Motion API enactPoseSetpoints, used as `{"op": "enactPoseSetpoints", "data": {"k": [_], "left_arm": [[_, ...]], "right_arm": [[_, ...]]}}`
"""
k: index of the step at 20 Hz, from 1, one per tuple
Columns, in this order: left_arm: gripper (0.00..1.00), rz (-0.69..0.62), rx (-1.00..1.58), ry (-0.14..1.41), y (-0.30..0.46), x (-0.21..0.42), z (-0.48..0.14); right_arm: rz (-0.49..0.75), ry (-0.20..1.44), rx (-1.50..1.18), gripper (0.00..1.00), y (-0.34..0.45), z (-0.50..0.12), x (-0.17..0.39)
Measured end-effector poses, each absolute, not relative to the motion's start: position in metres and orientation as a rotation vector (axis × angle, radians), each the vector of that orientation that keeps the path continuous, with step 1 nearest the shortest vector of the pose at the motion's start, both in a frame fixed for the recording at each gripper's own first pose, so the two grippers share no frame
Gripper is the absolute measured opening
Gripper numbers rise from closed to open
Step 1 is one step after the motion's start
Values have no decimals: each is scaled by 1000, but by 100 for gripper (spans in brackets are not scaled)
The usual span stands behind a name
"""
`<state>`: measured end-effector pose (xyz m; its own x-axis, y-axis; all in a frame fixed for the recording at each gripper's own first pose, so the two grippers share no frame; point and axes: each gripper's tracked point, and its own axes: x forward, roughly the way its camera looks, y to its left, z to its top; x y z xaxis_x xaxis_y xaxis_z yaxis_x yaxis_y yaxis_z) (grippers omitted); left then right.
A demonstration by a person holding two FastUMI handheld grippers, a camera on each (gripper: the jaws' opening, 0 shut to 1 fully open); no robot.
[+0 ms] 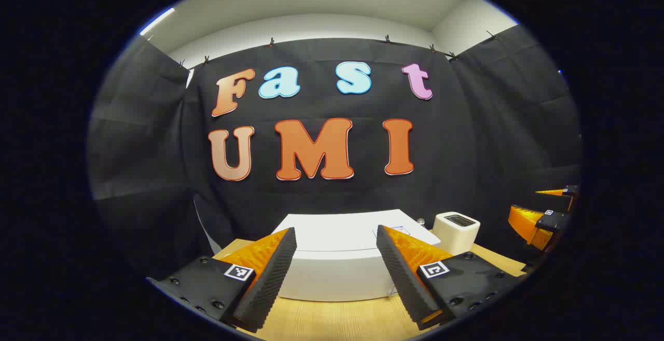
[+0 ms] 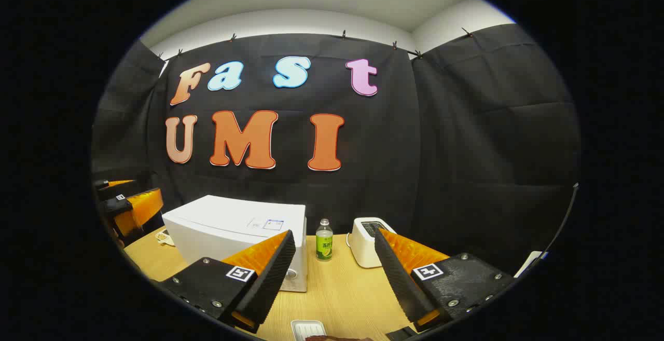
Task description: Open the microwave oven with the left hand, put the food in, and close the microwave oven.
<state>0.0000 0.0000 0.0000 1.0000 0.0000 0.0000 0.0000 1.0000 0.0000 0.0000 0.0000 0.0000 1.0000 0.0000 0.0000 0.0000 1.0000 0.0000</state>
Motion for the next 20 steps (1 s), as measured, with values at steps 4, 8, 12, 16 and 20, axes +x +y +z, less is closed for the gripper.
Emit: {"op": "enactPoseSetpoints", "data": {"k": [4,8,12,16,20], "left_arm": [[100,-3,19,-29,-2,-3,9],[94,-15,30,-22,-2,-4,8],[100,3,46,-51,4,-4,17],[100,8,54,-69,3,-1,20],[100,-50,40,-8,-23,4,-5]], "right_arm": [[13,3,-2,95,3,2,-1],[22,-17,-23,95,5,8,-5],[21,-12,-5,95,3,8,-3],[5,-4,4,95,-6,4,-1],[3,32,1,95,-9,-9,-1]]}}
